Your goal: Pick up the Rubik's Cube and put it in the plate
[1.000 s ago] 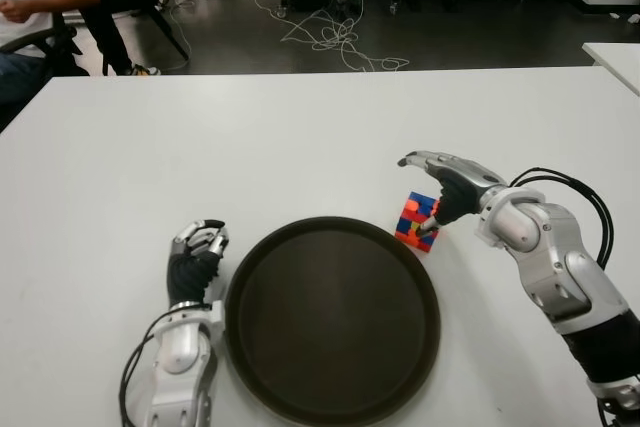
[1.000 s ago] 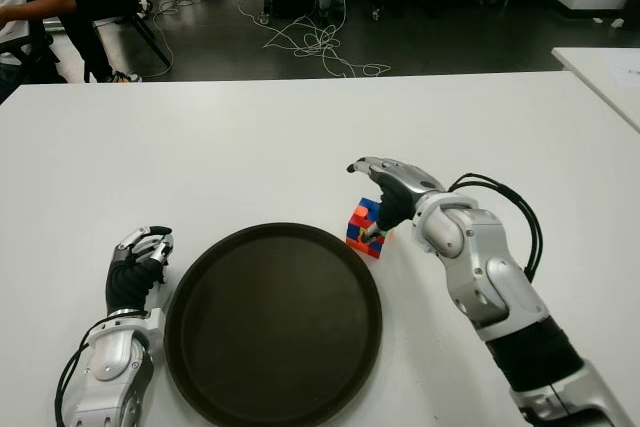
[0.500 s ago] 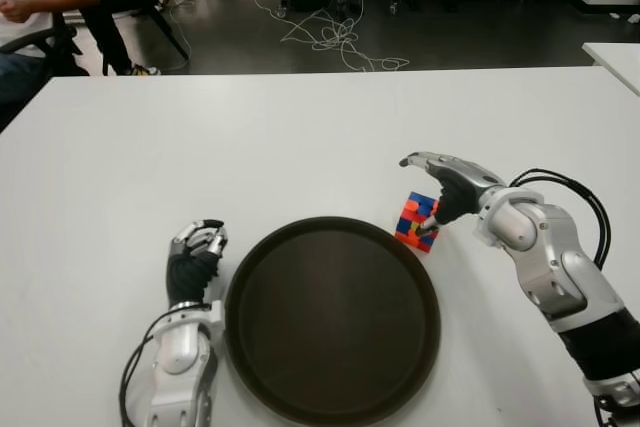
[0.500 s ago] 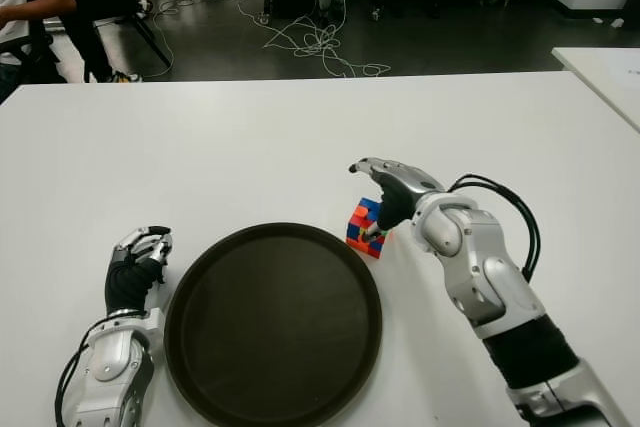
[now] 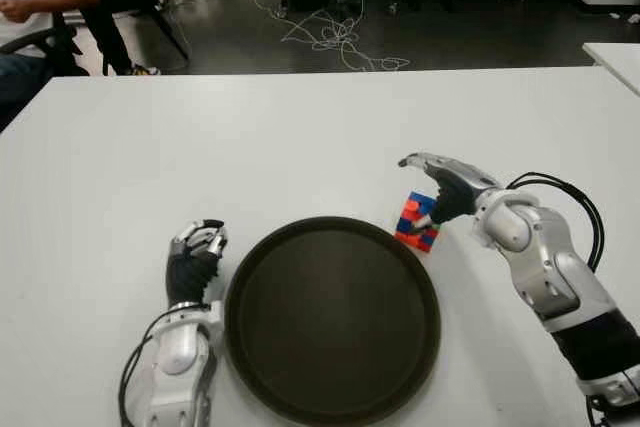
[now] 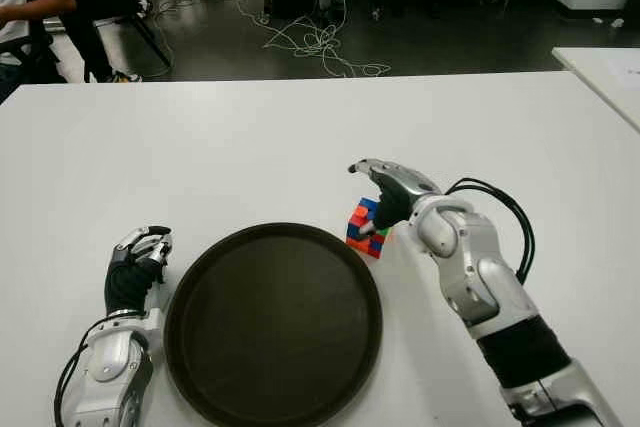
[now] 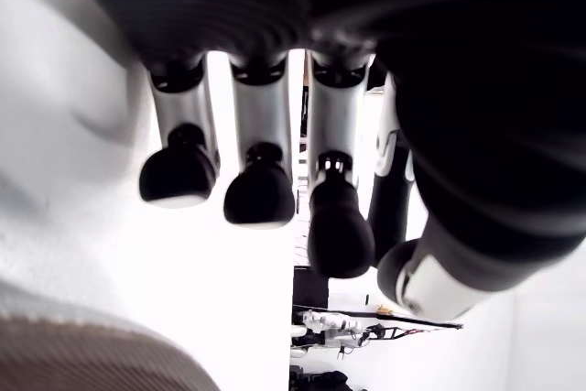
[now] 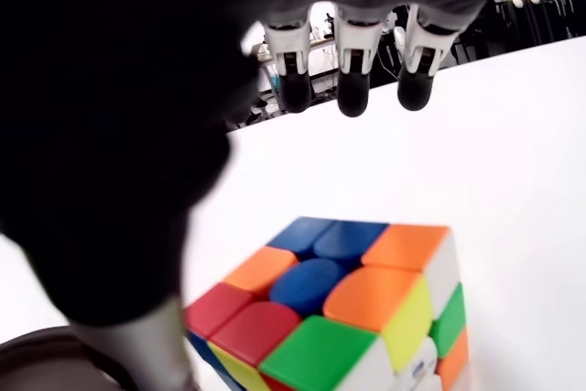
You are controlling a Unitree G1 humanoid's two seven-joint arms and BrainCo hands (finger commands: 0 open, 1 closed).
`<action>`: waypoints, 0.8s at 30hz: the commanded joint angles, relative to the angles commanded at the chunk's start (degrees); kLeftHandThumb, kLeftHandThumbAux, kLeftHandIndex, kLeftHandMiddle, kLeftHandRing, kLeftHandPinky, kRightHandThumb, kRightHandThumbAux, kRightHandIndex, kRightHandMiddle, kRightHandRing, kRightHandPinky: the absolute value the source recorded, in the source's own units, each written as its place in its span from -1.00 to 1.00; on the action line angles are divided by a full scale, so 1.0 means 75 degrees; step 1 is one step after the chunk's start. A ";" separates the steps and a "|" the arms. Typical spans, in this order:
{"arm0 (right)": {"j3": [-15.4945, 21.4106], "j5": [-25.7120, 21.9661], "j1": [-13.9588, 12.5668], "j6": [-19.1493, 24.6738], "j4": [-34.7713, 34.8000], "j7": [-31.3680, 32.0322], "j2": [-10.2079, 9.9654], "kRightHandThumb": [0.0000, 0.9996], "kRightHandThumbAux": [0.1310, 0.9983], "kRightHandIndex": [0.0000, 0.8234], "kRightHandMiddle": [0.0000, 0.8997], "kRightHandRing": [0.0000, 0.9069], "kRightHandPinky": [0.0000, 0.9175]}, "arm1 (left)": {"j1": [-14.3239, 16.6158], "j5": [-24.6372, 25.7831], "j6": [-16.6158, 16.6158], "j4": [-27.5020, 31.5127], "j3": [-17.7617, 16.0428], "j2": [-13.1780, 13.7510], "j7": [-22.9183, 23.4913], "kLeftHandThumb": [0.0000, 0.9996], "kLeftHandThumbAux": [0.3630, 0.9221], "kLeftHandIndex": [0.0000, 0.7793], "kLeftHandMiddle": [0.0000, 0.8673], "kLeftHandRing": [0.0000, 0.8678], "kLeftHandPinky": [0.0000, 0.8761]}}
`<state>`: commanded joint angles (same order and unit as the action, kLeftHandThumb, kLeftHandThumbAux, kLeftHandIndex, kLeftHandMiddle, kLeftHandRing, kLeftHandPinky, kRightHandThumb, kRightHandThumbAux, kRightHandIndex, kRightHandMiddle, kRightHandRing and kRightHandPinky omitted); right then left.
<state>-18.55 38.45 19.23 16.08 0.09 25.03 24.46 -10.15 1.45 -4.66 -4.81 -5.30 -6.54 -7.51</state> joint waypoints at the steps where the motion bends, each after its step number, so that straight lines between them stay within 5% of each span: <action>1: 0.0002 -0.0006 -0.0001 0.0010 -0.0002 -0.0004 -0.0008 -1.00 0.60 -1.00 -0.92 -0.83 -0.80 | -0.0001 -0.0012 -0.0011 -0.0009 0.0005 0.0008 0.0002 0.42 0.22 0.14 0.81 0.88 0.86; 24: -0.0167 0.0009 -0.0010 -0.0105 -0.0089 -0.0184 -0.0011 -1.00 0.81 -1.00 -0.93 -0.88 -0.78 | -0.0001 -0.0013 -0.0102 -0.0084 -0.0029 0.0035 0.0070 0.42 0.22 0.14 0.80 0.88 0.86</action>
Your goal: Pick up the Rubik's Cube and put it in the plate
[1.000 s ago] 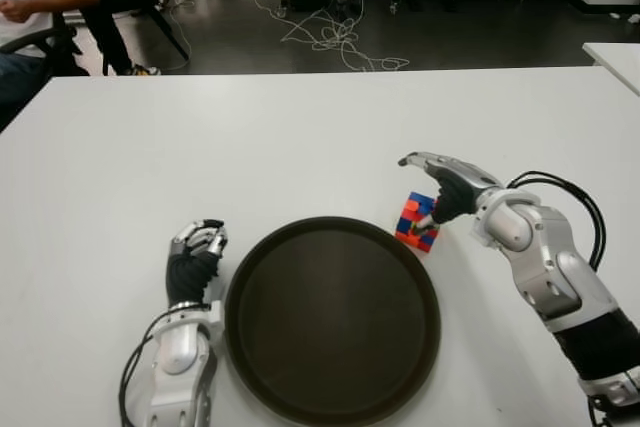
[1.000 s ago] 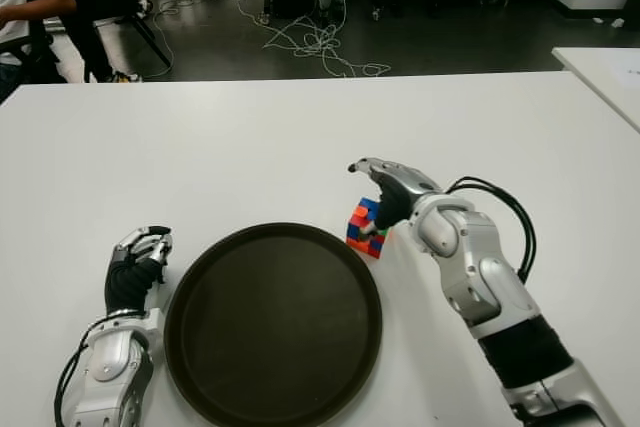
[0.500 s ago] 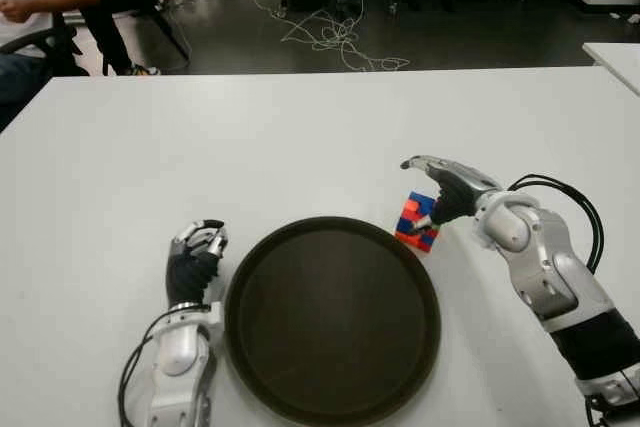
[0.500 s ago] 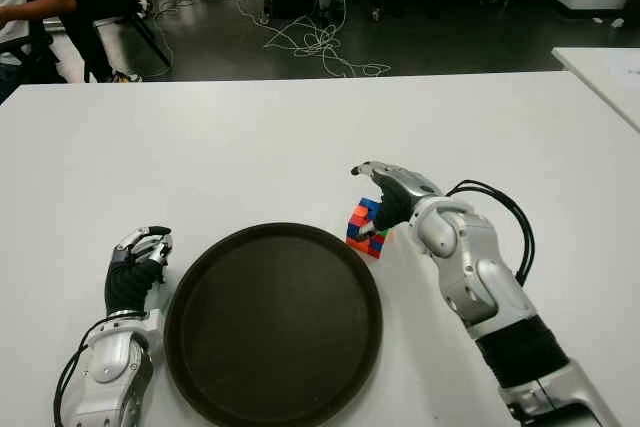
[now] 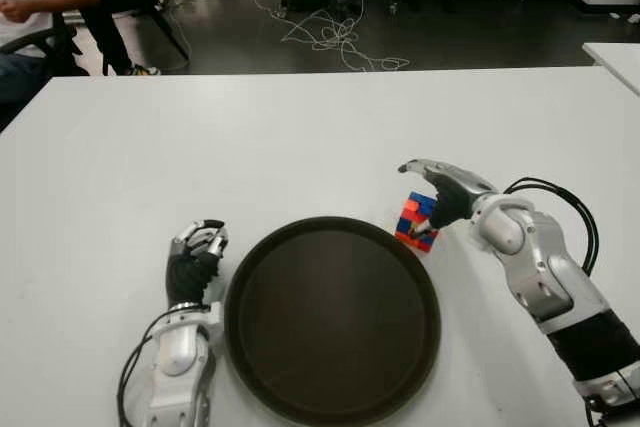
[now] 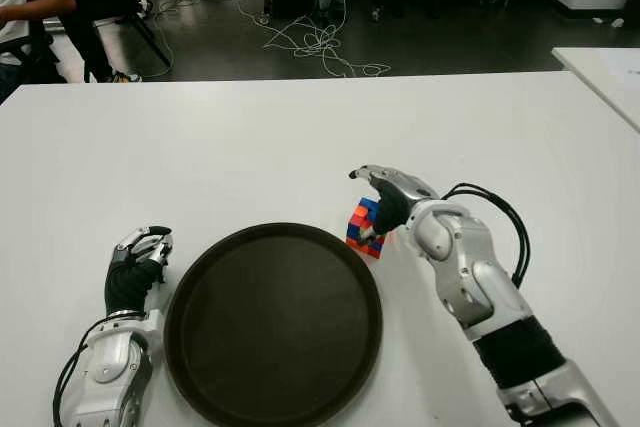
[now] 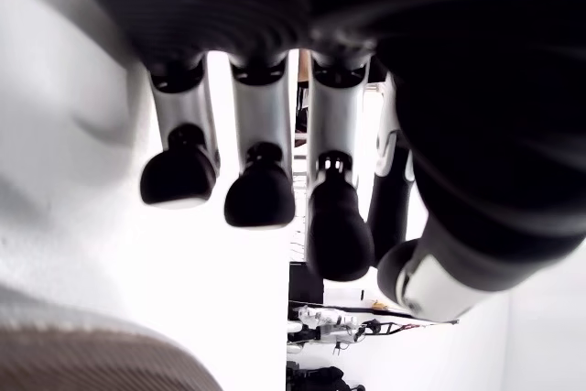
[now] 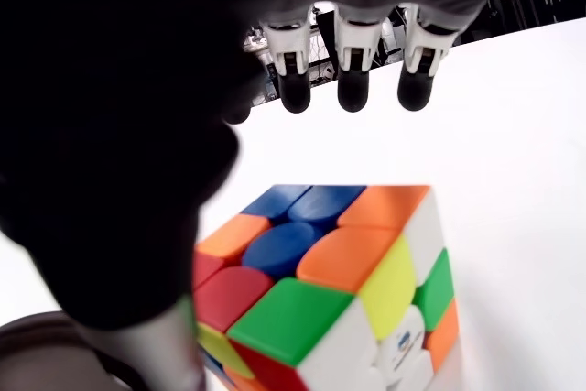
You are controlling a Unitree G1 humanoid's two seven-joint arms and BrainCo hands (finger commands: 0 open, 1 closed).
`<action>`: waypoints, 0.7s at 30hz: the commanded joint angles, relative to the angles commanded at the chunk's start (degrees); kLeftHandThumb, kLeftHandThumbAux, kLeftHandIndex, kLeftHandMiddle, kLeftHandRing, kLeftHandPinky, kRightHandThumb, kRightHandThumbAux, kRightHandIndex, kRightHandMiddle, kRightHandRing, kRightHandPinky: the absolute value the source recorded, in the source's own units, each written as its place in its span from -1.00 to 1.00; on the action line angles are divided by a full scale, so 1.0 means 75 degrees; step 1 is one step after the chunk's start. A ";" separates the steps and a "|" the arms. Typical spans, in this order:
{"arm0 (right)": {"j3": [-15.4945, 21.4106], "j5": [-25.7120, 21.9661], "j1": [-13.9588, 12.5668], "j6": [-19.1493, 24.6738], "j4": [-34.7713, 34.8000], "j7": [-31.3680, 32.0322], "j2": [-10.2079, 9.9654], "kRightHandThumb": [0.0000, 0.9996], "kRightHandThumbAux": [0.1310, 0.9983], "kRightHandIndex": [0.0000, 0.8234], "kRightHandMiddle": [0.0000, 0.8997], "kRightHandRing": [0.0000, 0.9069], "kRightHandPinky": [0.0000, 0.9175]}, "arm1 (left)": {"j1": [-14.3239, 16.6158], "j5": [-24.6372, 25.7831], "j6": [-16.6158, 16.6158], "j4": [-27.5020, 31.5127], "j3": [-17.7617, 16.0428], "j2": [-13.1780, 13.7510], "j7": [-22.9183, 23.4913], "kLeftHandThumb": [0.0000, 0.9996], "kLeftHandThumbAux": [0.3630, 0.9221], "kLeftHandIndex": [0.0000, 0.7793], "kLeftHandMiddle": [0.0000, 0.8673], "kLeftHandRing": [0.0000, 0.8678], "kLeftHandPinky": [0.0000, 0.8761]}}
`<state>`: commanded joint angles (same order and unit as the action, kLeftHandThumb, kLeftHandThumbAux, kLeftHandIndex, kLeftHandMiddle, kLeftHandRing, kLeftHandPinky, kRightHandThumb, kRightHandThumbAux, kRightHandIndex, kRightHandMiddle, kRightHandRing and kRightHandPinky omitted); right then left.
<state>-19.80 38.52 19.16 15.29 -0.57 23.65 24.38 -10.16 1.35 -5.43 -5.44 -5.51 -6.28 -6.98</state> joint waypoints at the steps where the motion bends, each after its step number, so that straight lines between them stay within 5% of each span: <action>1: 0.0000 -0.0004 -0.0006 0.0016 0.0031 0.0008 -0.0008 -1.00 0.82 -1.00 -0.93 -0.88 -0.79 | -0.0003 0.0007 -0.0005 0.0004 -0.0003 -0.0007 -0.0001 0.42 0.22 0.14 0.80 0.88 0.86; 21: 0.0037 -0.0010 -0.0118 0.0243 0.0152 -0.0130 -0.0121 -1.00 0.78 -0.99 -0.90 -0.83 -0.77 | -0.0017 -0.0131 -0.0094 -0.0019 0.0041 0.0059 0.0006 0.42 0.23 0.14 0.82 0.88 0.85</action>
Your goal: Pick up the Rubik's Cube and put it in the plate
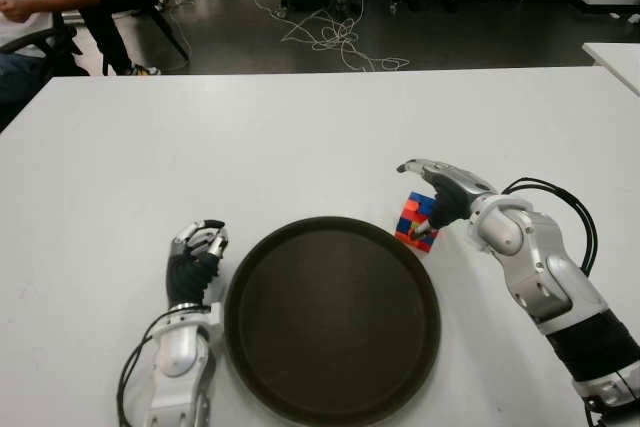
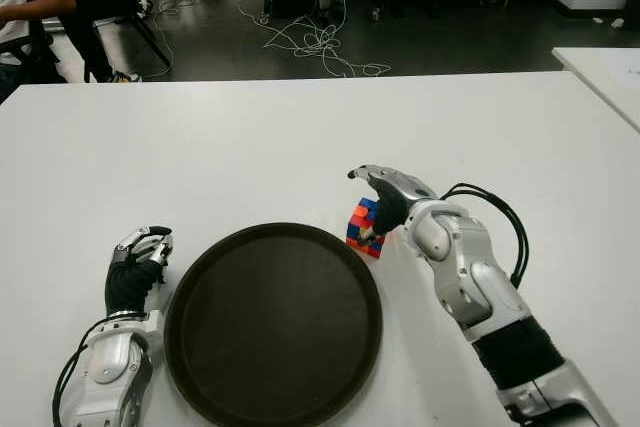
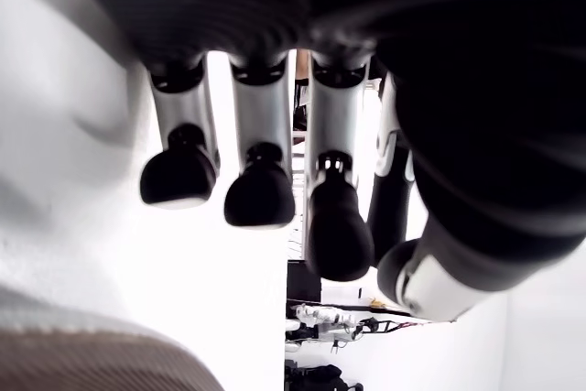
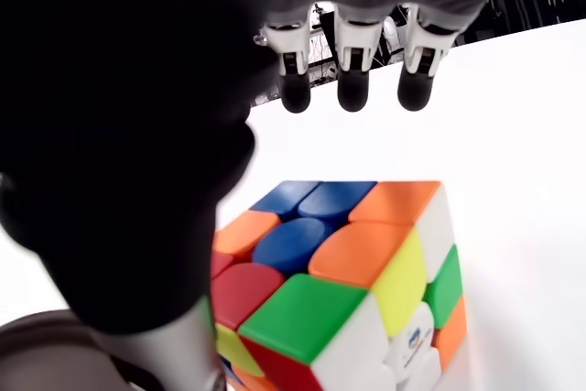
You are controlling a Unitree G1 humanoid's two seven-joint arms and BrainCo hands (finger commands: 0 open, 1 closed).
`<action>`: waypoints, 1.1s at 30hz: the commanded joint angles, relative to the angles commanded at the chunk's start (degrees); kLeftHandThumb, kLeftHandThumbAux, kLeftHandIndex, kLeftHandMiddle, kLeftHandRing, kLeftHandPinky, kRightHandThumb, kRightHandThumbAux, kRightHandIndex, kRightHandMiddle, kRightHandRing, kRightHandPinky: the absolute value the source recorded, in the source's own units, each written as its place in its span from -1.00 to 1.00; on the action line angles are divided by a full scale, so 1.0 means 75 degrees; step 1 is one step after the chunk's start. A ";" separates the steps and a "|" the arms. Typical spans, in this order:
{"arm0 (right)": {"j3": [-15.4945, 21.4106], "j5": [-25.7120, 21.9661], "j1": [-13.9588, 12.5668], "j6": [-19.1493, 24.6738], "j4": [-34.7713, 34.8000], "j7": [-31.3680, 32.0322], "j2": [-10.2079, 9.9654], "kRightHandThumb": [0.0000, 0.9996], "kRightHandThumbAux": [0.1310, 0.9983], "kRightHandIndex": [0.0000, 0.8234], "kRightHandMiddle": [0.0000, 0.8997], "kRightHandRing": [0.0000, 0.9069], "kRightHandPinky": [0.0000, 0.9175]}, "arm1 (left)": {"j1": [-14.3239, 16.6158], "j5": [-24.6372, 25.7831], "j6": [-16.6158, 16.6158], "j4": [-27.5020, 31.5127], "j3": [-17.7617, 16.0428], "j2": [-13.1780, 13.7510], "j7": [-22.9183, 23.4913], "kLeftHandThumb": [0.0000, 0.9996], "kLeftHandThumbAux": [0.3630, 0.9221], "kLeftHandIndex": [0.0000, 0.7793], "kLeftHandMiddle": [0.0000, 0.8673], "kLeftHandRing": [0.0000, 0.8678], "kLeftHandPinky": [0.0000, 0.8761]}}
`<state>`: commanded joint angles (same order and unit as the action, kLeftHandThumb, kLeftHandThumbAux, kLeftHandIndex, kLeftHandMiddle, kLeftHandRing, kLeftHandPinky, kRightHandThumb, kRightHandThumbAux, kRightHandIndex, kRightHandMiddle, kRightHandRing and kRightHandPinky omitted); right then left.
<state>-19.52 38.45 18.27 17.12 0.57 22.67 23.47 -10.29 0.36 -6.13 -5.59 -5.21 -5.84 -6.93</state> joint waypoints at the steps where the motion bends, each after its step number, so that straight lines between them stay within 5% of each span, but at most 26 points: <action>1: 0.0014 -0.0021 -0.0009 0.0048 0.0014 0.0002 -0.0023 -1.00 0.78 -0.99 -0.90 -0.83 -0.77 | -0.0004 -0.0010 0.0063 0.0024 0.0012 0.0018 0.0018 0.42 0.23 0.14 0.82 0.88 0.85; 7: 0.0007 -0.0026 -0.0037 0.0257 0.0085 0.0084 -0.0058 -1.00 0.66 -1.00 -0.79 -0.64 -0.74 | -0.0033 -0.0050 0.0336 0.0168 0.0064 0.0088 0.0113 0.42 0.23 0.14 0.83 0.87 0.83; 16: -0.0088 0.0001 -0.0047 0.0321 0.0080 0.0203 0.0033 -1.00 0.70 -1.00 -0.94 -0.85 -0.79 | -0.0055 -0.0237 0.0746 0.0393 0.0105 0.0123 0.0127 0.42 0.23 0.14 0.85 0.88 0.84; 33: -0.0199 0.0051 -0.0061 0.0372 0.0032 0.0349 0.0056 -1.00 0.69 -1.00 -0.94 -0.89 -0.83 | -0.0041 -0.0273 0.0992 0.0606 0.0077 0.0116 0.0168 0.42 0.22 0.14 0.87 0.90 0.88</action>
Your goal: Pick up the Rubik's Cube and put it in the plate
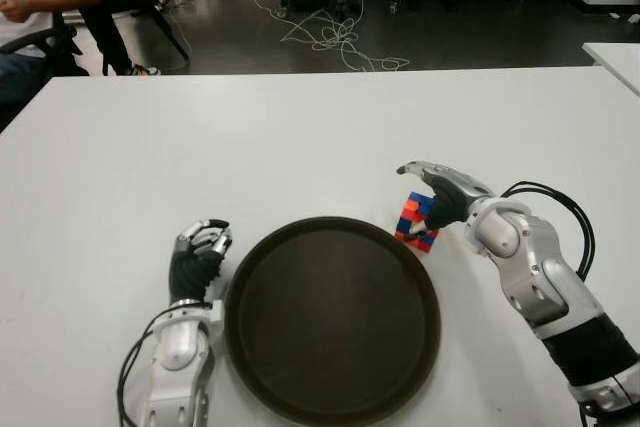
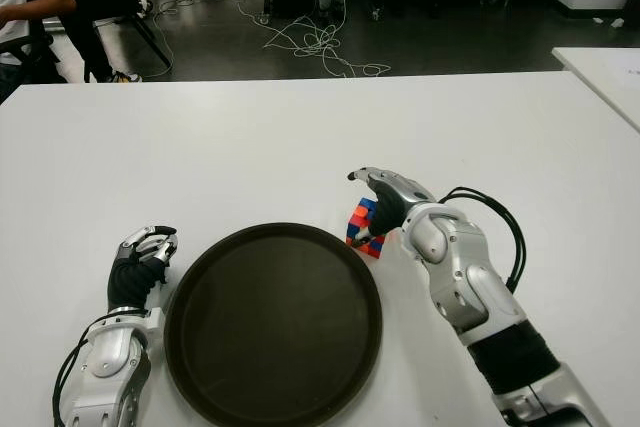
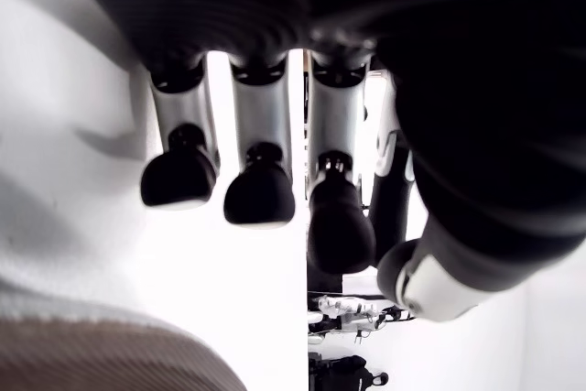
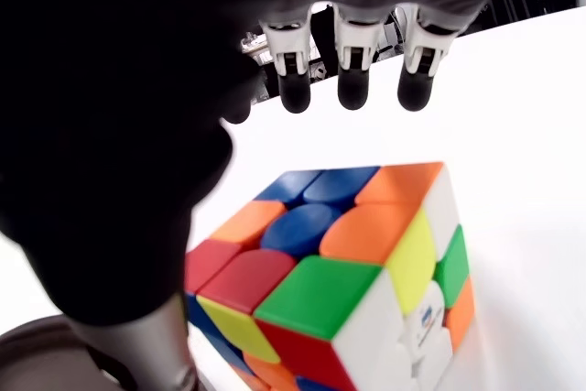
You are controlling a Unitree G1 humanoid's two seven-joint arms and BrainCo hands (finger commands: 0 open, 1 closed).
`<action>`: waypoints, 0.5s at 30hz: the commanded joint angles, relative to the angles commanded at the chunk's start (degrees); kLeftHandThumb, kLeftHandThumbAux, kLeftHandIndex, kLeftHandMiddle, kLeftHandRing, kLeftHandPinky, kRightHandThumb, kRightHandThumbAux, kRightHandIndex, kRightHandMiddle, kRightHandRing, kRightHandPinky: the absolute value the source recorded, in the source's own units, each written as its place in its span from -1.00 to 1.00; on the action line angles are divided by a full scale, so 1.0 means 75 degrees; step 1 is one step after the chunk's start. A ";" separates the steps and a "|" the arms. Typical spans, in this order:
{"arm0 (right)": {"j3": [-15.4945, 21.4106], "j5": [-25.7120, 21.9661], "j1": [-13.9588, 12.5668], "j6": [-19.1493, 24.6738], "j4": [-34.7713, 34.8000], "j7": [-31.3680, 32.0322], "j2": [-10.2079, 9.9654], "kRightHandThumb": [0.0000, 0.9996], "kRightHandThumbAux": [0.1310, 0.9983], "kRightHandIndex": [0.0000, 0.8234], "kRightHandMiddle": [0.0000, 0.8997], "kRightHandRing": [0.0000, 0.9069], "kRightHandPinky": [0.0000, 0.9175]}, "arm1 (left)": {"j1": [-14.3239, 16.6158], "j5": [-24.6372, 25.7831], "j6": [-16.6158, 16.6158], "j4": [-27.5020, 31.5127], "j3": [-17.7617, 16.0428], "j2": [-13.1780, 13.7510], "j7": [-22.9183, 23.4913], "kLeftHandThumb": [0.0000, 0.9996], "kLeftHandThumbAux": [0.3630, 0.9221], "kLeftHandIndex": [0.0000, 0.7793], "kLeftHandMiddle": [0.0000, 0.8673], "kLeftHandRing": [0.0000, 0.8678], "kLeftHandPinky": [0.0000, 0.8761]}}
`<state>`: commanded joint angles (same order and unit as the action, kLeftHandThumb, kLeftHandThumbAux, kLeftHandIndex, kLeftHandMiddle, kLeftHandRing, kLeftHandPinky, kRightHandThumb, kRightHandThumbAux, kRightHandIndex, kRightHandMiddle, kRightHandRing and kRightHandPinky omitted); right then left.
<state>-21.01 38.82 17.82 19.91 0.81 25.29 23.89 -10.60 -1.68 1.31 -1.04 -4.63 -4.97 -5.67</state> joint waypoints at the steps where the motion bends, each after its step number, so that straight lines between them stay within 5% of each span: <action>1: -0.0026 0.0017 0.0002 0.0016 0.0010 0.0063 0.0027 -1.00 0.69 -1.00 -0.94 -0.89 -0.83 | 0.0002 0.0021 -0.0001 0.0006 -0.0017 -0.0030 -0.0024 0.42 0.22 0.14 0.87 0.90 0.88; 15: -0.0046 -0.0022 -0.0041 -0.0351 0.0009 0.0018 0.0170 -1.00 0.75 -0.92 -0.94 -0.87 -0.82 | -0.0007 0.0183 -0.0239 -0.0029 -0.0084 -0.0173 -0.0062 0.43 0.22 0.14 0.89 0.94 0.92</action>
<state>-21.35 38.66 17.51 17.27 0.88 25.43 25.16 -10.66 -0.31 -0.48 -1.26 -5.26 -6.27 -6.14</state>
